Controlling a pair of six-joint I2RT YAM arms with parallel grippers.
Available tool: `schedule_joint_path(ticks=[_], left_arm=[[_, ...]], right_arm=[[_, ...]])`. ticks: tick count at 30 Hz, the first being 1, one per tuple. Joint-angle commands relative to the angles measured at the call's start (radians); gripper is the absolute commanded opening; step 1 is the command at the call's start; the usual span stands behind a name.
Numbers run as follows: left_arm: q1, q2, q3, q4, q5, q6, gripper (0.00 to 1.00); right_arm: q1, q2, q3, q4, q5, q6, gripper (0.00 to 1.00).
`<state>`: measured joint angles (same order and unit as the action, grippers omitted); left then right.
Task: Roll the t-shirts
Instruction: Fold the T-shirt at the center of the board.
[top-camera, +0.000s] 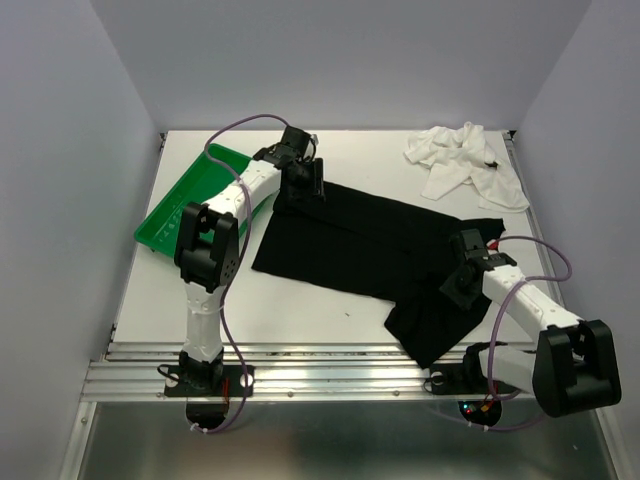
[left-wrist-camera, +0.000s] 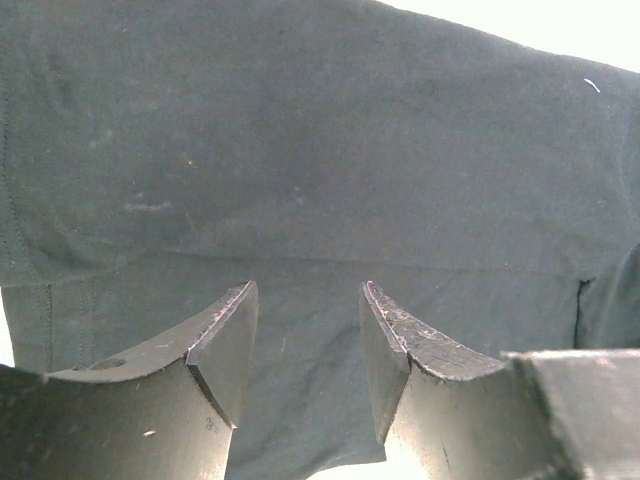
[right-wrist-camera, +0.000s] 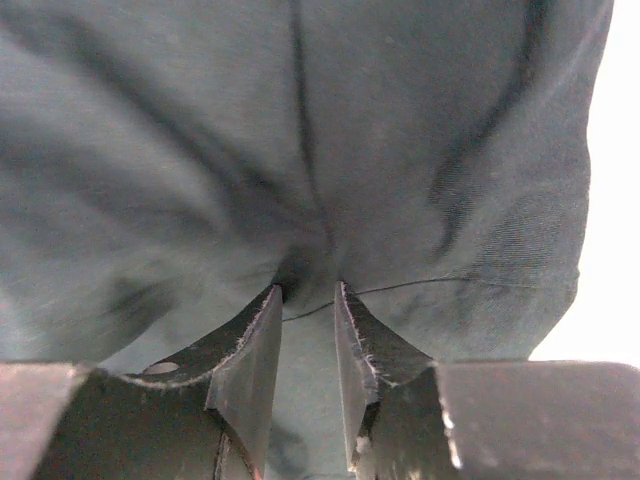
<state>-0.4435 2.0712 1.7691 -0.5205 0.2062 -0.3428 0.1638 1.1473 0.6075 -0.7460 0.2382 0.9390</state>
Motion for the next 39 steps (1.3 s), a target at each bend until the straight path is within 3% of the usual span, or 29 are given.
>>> schedule_joint_path(ticks=[1, 8, 18, 39], left_arm=[[0.000, -0.010, 0.024, 0.010, -0.004, -0.001, 0.56], [0.002, 0.024, 0.016, 0.013, -0.016, 0.001, 0.56], [0.006, 0.033, 0.027, 0.008, -0.025, 0.001, 0.56], [0.019, 0.138, 0.092, -0.036, -0.027, 0.014, 0.56]], right_arm=[[-0.007, 0.009, -0.035, 0.062, 0.018, 0.024, 0.31], [-0.007, -0.043, -0.048, 0.057, 0.050, 0.053, 0.01], [-0.007, -0.195, -0.006, -0.027, 0.125, 0.121, 0.01], [-0.007, -0.204, 0.164, -0.319, 0.294, 0.239, 0.01]])
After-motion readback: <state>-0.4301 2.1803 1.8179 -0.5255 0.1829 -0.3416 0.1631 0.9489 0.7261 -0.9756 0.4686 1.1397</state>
